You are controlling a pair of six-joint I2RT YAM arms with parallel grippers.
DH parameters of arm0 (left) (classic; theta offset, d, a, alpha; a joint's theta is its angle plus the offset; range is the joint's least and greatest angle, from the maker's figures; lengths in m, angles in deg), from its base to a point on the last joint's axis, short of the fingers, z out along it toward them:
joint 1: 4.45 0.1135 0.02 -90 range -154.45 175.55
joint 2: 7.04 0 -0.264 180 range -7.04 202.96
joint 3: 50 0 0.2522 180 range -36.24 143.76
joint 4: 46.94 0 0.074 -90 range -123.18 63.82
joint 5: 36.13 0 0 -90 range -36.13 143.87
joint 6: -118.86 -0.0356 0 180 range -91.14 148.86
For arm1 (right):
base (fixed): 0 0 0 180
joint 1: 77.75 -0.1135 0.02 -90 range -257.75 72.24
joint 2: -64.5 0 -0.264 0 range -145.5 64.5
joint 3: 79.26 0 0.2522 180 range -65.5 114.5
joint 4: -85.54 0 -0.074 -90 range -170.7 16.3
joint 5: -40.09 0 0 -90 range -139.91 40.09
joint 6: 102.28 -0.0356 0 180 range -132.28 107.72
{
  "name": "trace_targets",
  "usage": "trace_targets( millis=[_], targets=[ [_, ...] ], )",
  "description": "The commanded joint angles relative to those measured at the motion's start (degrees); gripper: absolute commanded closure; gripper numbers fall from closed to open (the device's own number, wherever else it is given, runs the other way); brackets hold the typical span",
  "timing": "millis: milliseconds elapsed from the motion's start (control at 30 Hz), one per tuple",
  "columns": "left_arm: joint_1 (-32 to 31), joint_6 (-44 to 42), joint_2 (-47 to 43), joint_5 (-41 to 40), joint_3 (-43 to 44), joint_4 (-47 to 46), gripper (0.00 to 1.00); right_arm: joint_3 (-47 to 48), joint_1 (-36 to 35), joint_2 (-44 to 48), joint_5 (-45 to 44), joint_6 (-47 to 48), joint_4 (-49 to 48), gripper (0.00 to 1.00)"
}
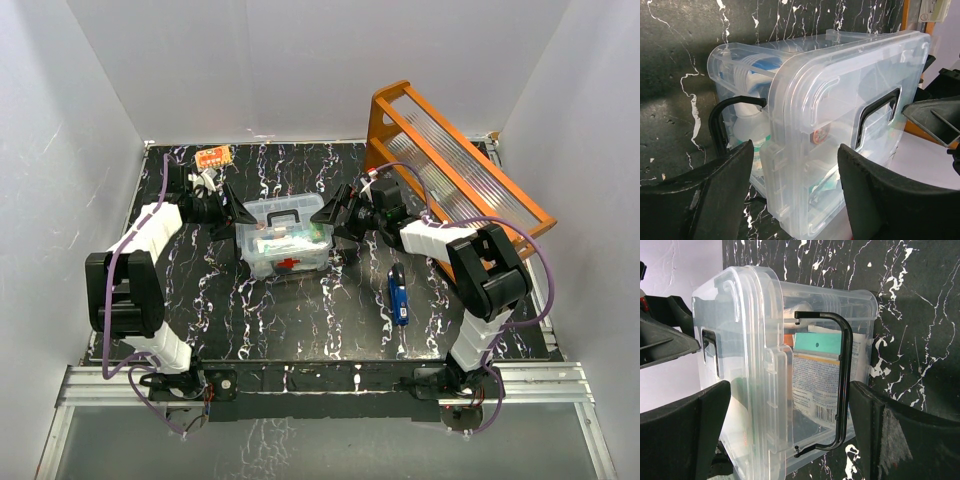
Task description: Organize the medicine kit
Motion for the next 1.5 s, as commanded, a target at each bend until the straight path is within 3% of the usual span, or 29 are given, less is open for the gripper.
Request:
trace_targets(
  millis=[0, 333, 500, 933, 1100, 1467],
  targets=[
    [-0.10, -0.93, 1.05, -1.59, -1.36, 1.79, 0.37, 1.34, -0.56, -1.31, -1.17, 0.69, 1.54, 0.04],
    [-0.06, -0.93, 1.02, -2.17, -0.75, 2.25, 0.38, 2.92, -0.58, 4.38, -7.76, 2.42, 7.80, 0.28],
    [-0.12, -0.93, 1.16, -2.40, -0.31, 2.42, 0.38, 3.73, -0.58, 7.71, -10.90, 4.78, 11.02, 0.29],
    [-0.05, -0.93, 1.44, -2.39, 0.36, 2.74, 0.38, 3.90, -0.58, 11.72, -6.59, 4.98, 8.29, 0.29],
    [-0.05, -1.11, 1.62, -2.07, 0.62, 2.91, 0.38, 3.85, -0.54, 11.85, -5.45, 4.85, 7.47, 0.41],
    [-0.10, -1.64, 2.58, -0.39, 1.72, 3.13, 0.29, 4.78, -0.76, 10.86, -3.21, 6.23, 6.67, 0.46]
  ],
)
